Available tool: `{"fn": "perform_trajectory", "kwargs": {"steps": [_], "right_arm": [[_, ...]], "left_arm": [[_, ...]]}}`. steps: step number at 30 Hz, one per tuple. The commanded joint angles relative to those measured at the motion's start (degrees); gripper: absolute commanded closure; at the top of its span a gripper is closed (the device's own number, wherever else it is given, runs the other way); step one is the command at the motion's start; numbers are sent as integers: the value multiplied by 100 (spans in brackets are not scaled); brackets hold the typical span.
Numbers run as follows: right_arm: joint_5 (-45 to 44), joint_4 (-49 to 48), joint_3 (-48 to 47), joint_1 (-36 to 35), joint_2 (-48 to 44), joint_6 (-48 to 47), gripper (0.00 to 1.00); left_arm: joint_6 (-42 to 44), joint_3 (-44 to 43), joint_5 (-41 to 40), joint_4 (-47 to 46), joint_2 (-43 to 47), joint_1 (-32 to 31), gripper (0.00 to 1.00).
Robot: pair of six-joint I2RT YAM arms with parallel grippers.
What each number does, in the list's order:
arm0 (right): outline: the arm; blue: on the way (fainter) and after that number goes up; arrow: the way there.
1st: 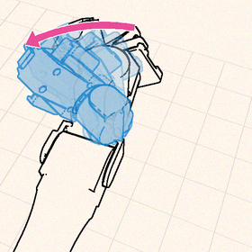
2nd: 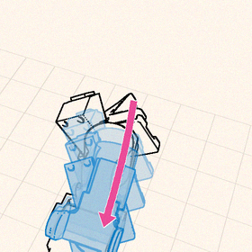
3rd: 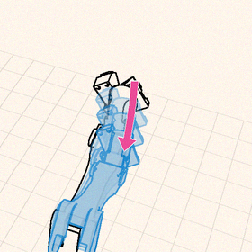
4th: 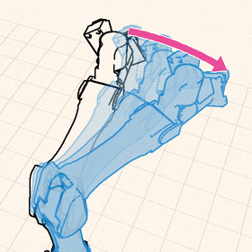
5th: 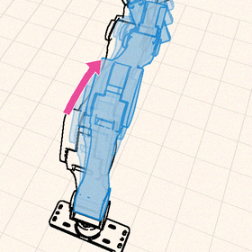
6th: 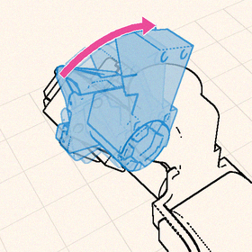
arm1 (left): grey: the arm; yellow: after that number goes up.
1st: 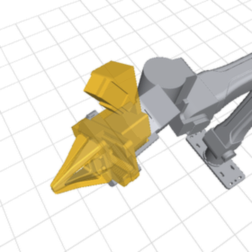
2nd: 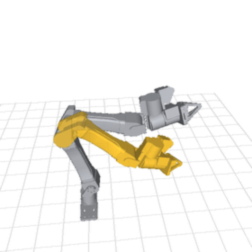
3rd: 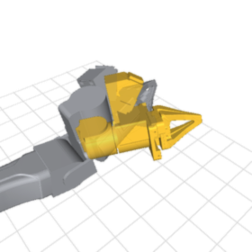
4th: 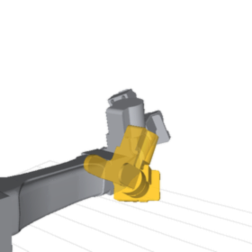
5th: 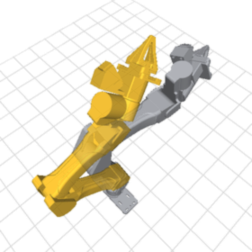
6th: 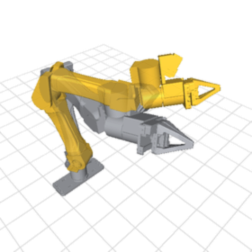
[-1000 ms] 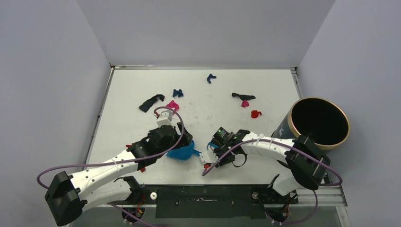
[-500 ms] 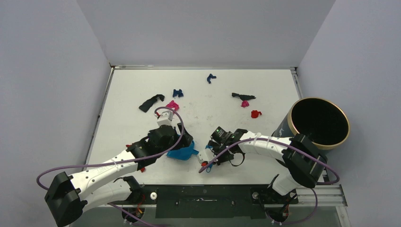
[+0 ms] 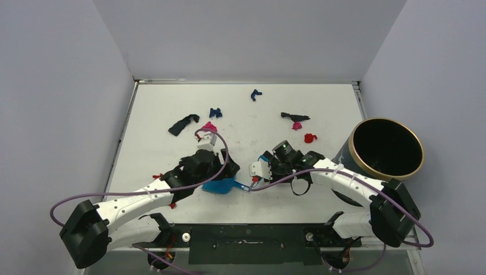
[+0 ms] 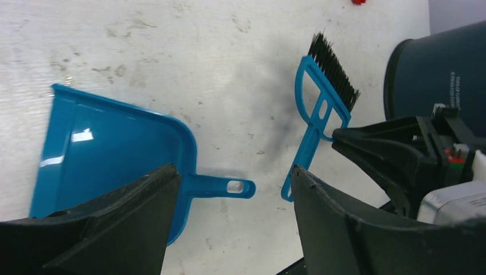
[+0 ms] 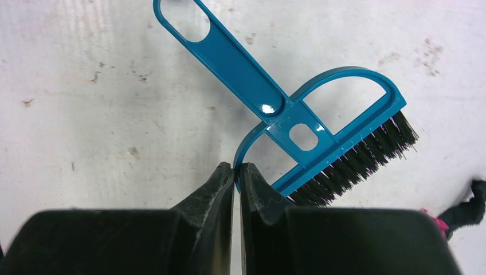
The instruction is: Sweep away the paper scraps from the table
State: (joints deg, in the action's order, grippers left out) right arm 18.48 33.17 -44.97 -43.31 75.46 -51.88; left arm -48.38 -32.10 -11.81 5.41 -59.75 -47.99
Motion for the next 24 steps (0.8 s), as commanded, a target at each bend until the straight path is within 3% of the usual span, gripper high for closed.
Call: {"fn": "perform_trajectory", "kwargs": {"steps": [1, 5, 17, 24], "right_arm": [[322, -430, 30, 212, -400, 368, 95], [388, -599, 2, 265, -480, 623, 95], [588, -997, 70, 331, -647, 1145, 95], [718, -1079, 181, 332, -743, 1193, 95]], "left_arm": [[135, 24, 928, -1390, -382, 2, 32], [74, 24, 1384, -1998, -659, -102, 37], [-285, 2, 1869, -2630, -1320, -173, 51], [-339, 120, 1894, -2869, -1329, -153, 68]]}}
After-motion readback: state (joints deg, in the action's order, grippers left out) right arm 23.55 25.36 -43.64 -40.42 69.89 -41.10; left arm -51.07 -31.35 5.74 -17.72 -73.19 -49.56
